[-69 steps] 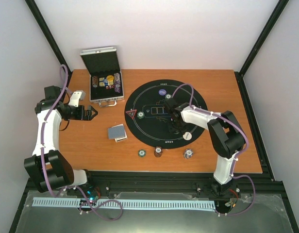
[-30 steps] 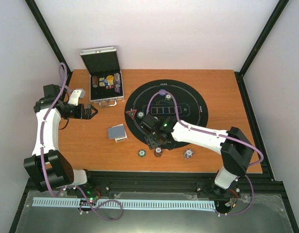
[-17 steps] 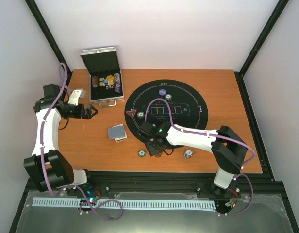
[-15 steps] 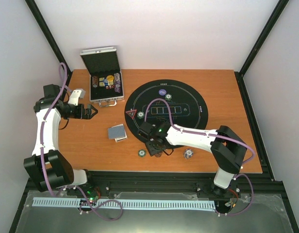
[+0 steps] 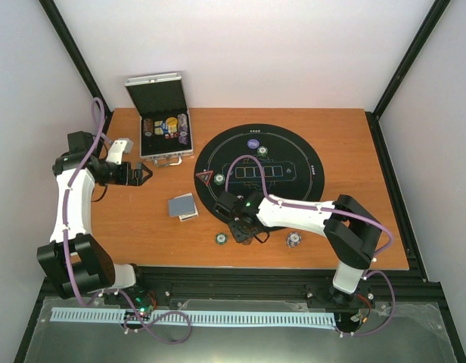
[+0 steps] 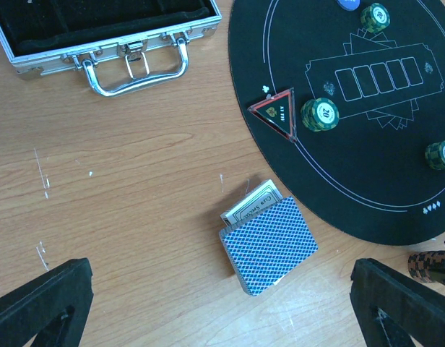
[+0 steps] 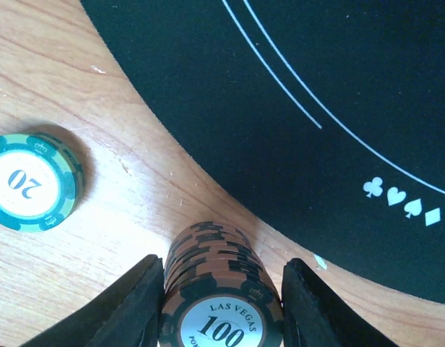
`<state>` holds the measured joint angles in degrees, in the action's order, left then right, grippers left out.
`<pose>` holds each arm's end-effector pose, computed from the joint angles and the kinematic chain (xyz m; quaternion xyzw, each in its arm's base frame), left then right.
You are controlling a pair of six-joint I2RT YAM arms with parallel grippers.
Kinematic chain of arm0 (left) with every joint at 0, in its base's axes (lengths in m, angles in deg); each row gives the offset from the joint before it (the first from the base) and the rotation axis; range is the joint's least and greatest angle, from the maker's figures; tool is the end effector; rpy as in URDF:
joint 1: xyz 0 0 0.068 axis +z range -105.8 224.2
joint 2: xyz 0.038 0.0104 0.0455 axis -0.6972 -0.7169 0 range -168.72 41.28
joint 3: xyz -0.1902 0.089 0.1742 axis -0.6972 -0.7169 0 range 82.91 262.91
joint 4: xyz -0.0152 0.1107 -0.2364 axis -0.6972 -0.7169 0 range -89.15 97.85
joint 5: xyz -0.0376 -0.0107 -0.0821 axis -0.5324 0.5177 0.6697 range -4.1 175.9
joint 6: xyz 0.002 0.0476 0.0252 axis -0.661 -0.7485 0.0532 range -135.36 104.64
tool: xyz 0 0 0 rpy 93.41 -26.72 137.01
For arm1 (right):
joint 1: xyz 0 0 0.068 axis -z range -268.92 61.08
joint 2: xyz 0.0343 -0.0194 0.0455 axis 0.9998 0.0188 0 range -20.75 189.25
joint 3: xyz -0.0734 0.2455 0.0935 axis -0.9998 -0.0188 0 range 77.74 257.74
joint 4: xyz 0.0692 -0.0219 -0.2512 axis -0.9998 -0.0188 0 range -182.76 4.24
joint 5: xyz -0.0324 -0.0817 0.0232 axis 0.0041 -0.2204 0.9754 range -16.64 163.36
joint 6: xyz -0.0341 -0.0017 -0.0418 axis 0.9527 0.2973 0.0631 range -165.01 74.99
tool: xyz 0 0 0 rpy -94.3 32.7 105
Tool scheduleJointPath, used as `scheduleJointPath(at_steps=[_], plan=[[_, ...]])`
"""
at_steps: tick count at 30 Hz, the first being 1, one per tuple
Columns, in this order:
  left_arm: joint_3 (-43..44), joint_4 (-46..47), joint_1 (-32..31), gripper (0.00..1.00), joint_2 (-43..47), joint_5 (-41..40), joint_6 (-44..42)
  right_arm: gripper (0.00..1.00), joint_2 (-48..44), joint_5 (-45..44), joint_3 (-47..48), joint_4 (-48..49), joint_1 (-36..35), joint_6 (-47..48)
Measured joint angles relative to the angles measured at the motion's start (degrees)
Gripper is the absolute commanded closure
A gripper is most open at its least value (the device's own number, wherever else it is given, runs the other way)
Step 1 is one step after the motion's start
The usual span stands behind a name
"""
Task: Distribute texas hold em gaming equipment
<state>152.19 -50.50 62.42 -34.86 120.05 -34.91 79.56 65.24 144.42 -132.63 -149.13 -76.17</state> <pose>0.2443 0.0594 0.3062 0.0738 0.9328 -0.2049 0.2870 0.1646 0.2774 0.1797 -0.2436 0.9638 0.0098 0.1081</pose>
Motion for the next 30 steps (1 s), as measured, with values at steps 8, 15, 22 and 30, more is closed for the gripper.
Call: scheduleJointPath(at_steps=[8,15,22,30], plan=[[0.0,0.0,0.0,0.00,0.0,0.0,0.3,0.69,0.0,-0.2,0.1,0.0,0.0,0.1],[0.0,0.0,0.0,0.00,0.0,0.0,0.3,0.74,0.0,-0.3,1.2,-1.6,0.0,0.2],[0.0,0.0,0.0,0.00,0.0,0.0,0.3,0.76,0.0,-2.1,7.9,-5.2,0.0,1.2],[0.0,0.0,0.0,0.00,0.0,0.0,0.3,0.77,4.8,-2.9,18.5,-7.1,3.3,4.9]])
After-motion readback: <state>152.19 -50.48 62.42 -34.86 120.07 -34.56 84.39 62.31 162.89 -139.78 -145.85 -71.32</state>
